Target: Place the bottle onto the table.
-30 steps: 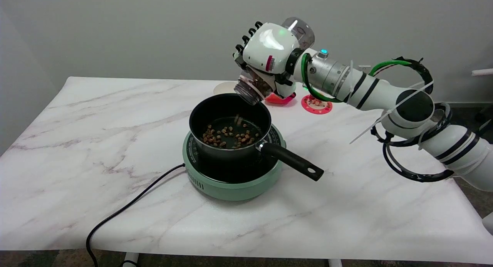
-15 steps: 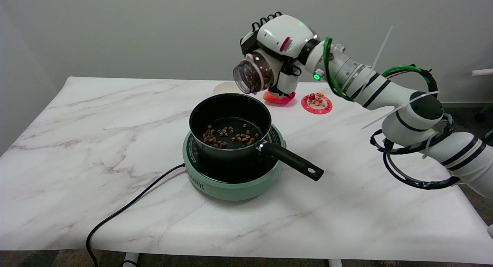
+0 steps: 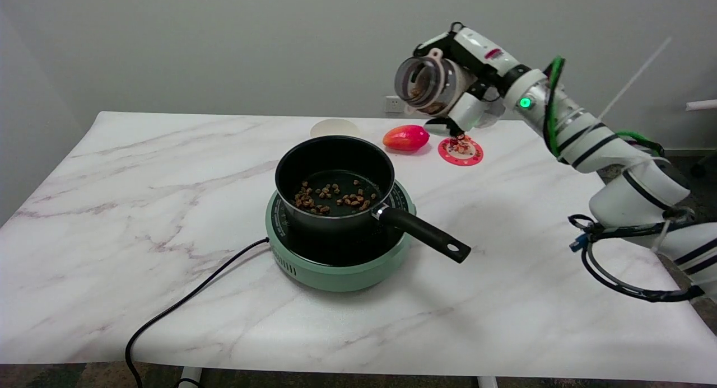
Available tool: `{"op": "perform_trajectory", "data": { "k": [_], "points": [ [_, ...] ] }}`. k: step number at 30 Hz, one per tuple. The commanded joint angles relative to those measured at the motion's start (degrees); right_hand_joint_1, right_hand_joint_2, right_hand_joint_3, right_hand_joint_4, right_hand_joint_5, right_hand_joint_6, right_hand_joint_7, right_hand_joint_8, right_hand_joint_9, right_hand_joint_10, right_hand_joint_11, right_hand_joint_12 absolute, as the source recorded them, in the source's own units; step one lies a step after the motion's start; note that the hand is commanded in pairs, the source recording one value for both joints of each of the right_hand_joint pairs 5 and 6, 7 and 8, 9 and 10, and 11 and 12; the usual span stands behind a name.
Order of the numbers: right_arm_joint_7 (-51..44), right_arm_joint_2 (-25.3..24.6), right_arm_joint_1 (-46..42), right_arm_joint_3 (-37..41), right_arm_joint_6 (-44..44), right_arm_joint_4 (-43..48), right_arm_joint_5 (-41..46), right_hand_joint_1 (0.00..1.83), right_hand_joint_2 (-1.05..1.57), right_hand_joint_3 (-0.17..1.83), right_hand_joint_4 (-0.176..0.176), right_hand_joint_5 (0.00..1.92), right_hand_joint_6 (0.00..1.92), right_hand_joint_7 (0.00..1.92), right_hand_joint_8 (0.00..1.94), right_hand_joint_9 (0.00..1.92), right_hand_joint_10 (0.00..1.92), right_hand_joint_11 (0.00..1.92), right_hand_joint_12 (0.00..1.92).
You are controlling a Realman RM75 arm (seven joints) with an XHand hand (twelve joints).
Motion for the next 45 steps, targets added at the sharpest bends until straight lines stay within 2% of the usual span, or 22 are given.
{"op": "perform_trajectory", "data": {
  "k": [1, 7, 13, 22, 31, 37, 42, 45],
  "points": [
    [0.78, -1.51, -13.81, 12.55, 18.37, -19.38, 36.69, 1.63, 0.54, 1.02, 0.0, 1.75, 1.75, 1.64, 1.64, 1.43, 1.43, 1.2, 1.2],
    [0.09, -1.6, -13.76, 9.63, 24.17, -26.82, 43.03, 1.61, 0.67, 0.92, 0.0, 1.79, 1.79, 1.67, 1.67, 1.46, 1.46, 1.23, 1.23],
    [0.78, -1.51, -13.81, 6.32, 29.15, -30.25, 47.44, 1.59, 0.81, 0.8, 0.0, 1.83, 1.83, 1.7, 1.7, 1.49, 1.49, 1.25, 1.25],
    [2.05, -1.63, -13.45, 1.06, 32.61, -37.44, 57.19, 1.58, 0.88, 0.73, 0.0, 1.85, 1.85, 1.71, 1.71, 1.49, 1.49, 1.26, 1.26],
    [5.47, -2.71, -8.38, -5.23, 40.69, -46.75, 57.0, 1.58, 0.85, 0.77, 0.0, 1.83, 1.83, 1.7, 1.7, 1.48, 1.48, 1.25, 1.25],
    [6.56, -7.59, -1.44, -8.36, 43.16, -55.58, 55.42, 1.56, 0.91, 0.71, 0.0, 1.84, 1.84, 1.71, 1.71, 1.48, 1.48, 1.25, 1.25],
    [10.35, -10.34, 6.09, -13.72, 47.15, -65.08, 53.08, 1.57, 0.8, 0.82, 0.0, 1.8, 1.8, 1.69, 1.69, 1.45, 1.45, 1.23, 1.23],
    [11.01, -11.18, 8.31, -15.14, 47.56, -67.46, 52.23, 1.57, 0.76, 0.86, 0.0, 1.79, 1.79, 1.68, 1.68, 1.44, 1.44, 1.22, 1.22]
  ]
}}
